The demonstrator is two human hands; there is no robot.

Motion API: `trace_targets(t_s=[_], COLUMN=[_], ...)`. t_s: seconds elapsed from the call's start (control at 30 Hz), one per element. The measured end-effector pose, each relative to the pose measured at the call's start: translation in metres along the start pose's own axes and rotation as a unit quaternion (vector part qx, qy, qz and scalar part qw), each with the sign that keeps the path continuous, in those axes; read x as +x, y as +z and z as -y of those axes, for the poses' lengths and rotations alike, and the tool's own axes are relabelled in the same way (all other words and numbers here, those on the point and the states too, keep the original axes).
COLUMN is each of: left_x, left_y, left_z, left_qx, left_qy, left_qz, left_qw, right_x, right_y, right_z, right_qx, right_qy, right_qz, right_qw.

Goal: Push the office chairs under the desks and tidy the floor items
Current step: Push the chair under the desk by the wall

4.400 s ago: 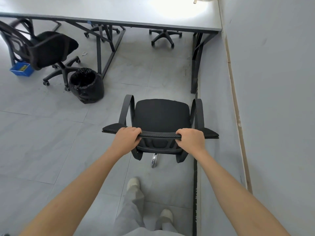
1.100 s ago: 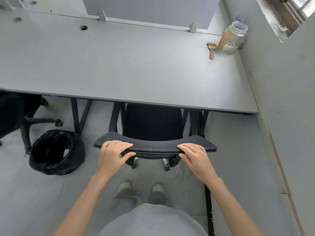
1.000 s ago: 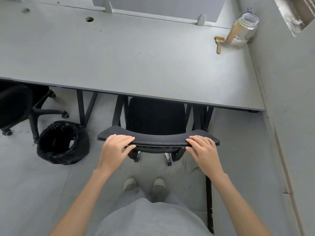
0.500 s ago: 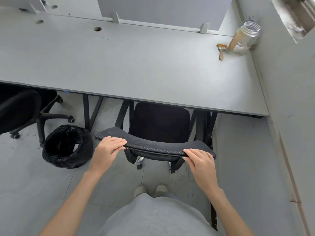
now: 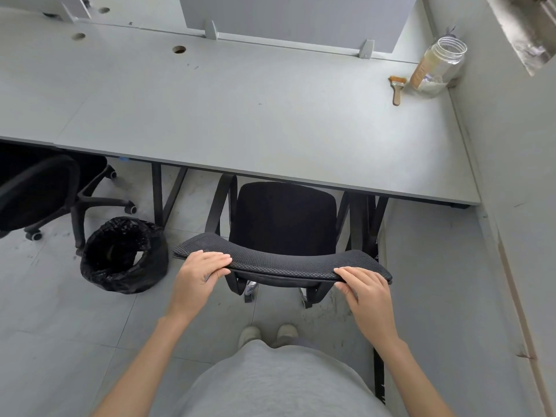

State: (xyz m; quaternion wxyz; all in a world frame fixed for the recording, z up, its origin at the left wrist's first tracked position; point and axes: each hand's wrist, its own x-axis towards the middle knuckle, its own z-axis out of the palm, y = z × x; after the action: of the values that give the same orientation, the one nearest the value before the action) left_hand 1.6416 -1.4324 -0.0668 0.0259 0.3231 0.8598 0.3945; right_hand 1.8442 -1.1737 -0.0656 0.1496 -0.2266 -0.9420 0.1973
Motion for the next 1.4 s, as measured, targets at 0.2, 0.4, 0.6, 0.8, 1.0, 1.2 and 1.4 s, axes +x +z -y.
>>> trace_targets(t_s=[0.2, 0.4, 0.6, 0.8, 1.0, 1.2, 1.4], left_x=[-0.002, -0.006, -0.055, -0.166, -0.239, -0.243, -0.222], left_y=[0.003, -0.001, -0.021, -0.036, -0.061, -0.125, -0.203], left_z=[0.005, -0.008, -0.027, -0.011, 0.008, 0.052, 0.117], left_qx=[0.010, -0.032, -0.208, -0.260, -0.267, -0.264, -0.254], left_qy=[0.009, -0.048, -0.259, -0.448, -0.509, -0.483, -0.464], left_qz=[-0.002, -0.044, -0.181, -0.302, -0.384, -0.437, -0.483], left_qw=[1.000, 0.997, 0.926, 0.801, 0.722, 0.711, 0.698], right_x=[-0.001, 0.007, 0.040, 0.059, 0.038, 0.029, 0.055], right_y=[-0.002, -0.010, -0.003, 0.056, 0.123, 0.161, 0.212], right_z=[0.003, 0.015, 0.094, 0.189, 0.237, 0.289, 0.377], right_qx=[0.003, 0.062, 0.226, 0.287, 0.213, 0.193, 0.184], right_qy=[0.010, 0.004, -0.101, -0.098, -0.100, -0.075, -0.134], right_qz=[0.016, 0.040, 0.134, 0.404, 0.505, 0.495, 0.519], right_qw=[1.000, 0.997, 0.960, 0.863, 0.831, 0.844, 0.824])
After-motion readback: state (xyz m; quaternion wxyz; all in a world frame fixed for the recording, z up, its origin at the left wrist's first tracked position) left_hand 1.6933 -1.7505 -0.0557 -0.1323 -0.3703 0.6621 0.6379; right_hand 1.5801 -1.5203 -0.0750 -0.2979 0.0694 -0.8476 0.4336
